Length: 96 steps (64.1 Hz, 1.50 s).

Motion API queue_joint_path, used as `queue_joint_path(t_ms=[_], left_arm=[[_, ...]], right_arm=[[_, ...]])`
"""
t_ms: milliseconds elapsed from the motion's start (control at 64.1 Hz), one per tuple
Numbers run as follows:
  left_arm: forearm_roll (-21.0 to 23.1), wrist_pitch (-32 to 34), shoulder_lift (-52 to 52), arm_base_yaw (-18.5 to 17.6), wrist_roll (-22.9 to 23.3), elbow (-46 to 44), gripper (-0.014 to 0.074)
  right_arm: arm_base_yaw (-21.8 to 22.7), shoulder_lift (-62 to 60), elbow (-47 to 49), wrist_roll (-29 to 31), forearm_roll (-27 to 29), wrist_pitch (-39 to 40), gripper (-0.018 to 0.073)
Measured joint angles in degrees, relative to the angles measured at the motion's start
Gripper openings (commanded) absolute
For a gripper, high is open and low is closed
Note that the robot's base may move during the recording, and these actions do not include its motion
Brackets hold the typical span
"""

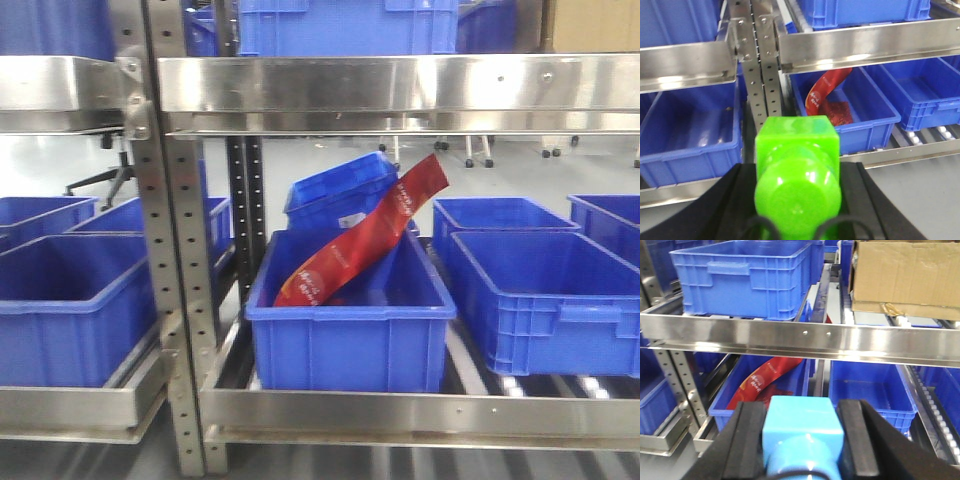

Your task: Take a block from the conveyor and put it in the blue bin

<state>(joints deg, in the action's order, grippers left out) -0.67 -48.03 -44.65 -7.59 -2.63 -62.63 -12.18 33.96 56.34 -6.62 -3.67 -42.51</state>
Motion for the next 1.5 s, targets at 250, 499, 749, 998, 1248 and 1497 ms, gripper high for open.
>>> queue_joint_path(t_ms=[250, 499, 749, 998, 1248, 1497], left_arm=[[0.00, 0.00, 0.00, 0.00, 0.00, 0.00, -0.0111], [0.00, 0.00, 0.00, 0.00, 0.00, 0.00, -0.0111], [0.00, 0.00, 0.00, 0.00, 0.00, 0.00, -0.0111], [0.00, 0.00, 0.00, 0.00, 0.00, 0.00, -0.0111], [0.00, 0.00, 0.00, 0.00, 0.00, 0.00, -0.0111], [0.00, 0.00, 0.00, 0.00, 0.00, 0.00, -0.0111]], right_arm=[[0.00, 0.00, 0.00, 0.00, 0.00, 0.00, -0.0154], [0.00, 0.00, 0.00, 0.00, 0.00, 0.00, -0.0154], [0.00, 0.00, 0.00, 0.00, 0.00, 0.00, -0.0154], [0.00, 0.00, 0.00, 0.00, 0.00, 0.00, -0.0154], [0.00, 0.00, 0.00, 0.00, 0.00, 0.00, -0.0154], [0.00, 0.00, 0.00, 0.00, 0.00, 0.00, -0.0154]])
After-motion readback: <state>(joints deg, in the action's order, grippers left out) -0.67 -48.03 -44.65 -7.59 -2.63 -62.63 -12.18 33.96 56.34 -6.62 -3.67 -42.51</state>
